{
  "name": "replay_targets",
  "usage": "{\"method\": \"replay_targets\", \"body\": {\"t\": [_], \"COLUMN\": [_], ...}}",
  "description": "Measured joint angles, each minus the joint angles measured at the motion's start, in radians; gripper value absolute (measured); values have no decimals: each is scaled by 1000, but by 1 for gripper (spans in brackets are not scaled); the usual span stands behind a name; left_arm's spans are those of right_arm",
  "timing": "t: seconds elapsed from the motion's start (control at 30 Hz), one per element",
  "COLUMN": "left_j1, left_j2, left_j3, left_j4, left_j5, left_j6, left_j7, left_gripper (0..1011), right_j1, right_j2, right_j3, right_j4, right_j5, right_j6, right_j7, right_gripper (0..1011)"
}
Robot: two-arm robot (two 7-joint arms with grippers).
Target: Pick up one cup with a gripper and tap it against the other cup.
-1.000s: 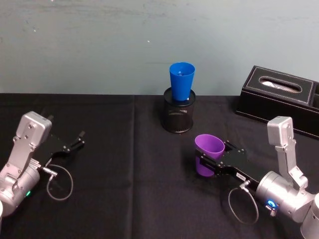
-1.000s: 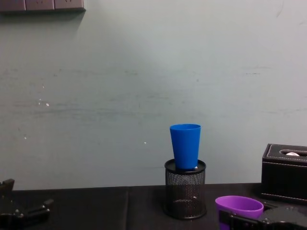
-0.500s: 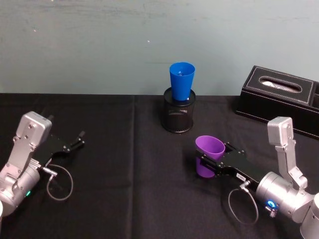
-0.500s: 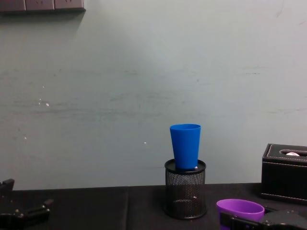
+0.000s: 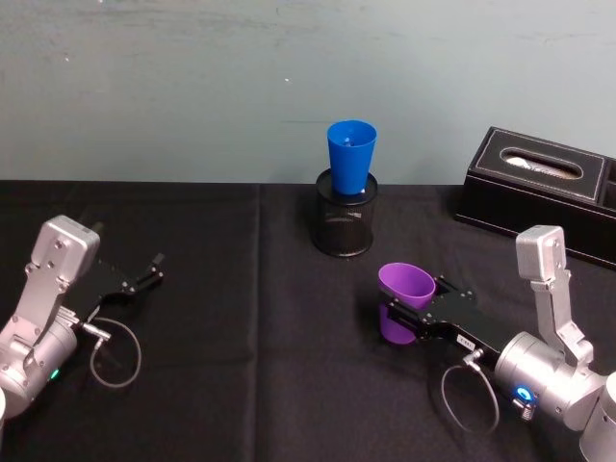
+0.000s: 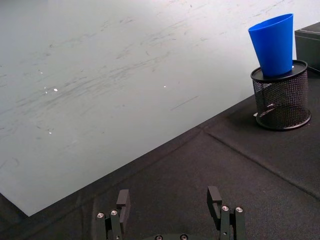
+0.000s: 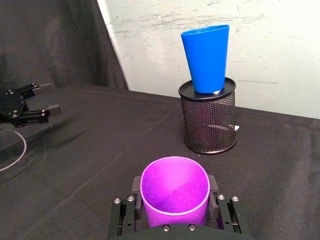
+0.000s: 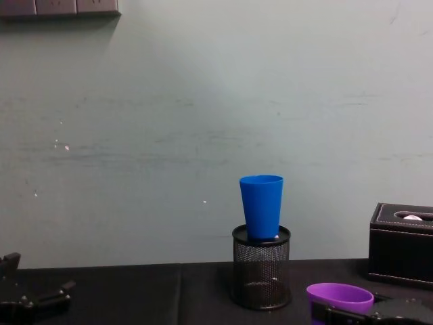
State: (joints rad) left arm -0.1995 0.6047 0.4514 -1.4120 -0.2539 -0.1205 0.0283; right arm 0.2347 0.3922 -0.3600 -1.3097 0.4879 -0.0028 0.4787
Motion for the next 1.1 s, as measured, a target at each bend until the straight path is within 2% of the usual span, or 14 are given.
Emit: {"method": "replay_targets", "body": {"t": [0.27,0.43,0.47,0.63,1.1], "left_j1": [0,0,0,0,0], "left_j2": [0,0,0,0,0], "left_j3": [0,0,0,0,0], "left_j4": [0,0,0,0,0], "left_j5": [0,0,0,0,0], "left_j6": [0,0,0,0,0], "left_j7": [0,0,0,0,0], "left_gripper": [1011,1011,1012,1011,1011], "right_j1": [0,-1,0,-1,0], "right_j2": [0,0,0,0,0], "right_j3": [0,1,0,1,1], "right_j4": [0,-1,-1,-1,-1], "right_j5": [0,1,1,1,1], "right_j6": [-1,-1,-2,-2,-3], "right_j7": [0,0,0,0,1], "right_gripper": [737,854,904,995,1002]}}
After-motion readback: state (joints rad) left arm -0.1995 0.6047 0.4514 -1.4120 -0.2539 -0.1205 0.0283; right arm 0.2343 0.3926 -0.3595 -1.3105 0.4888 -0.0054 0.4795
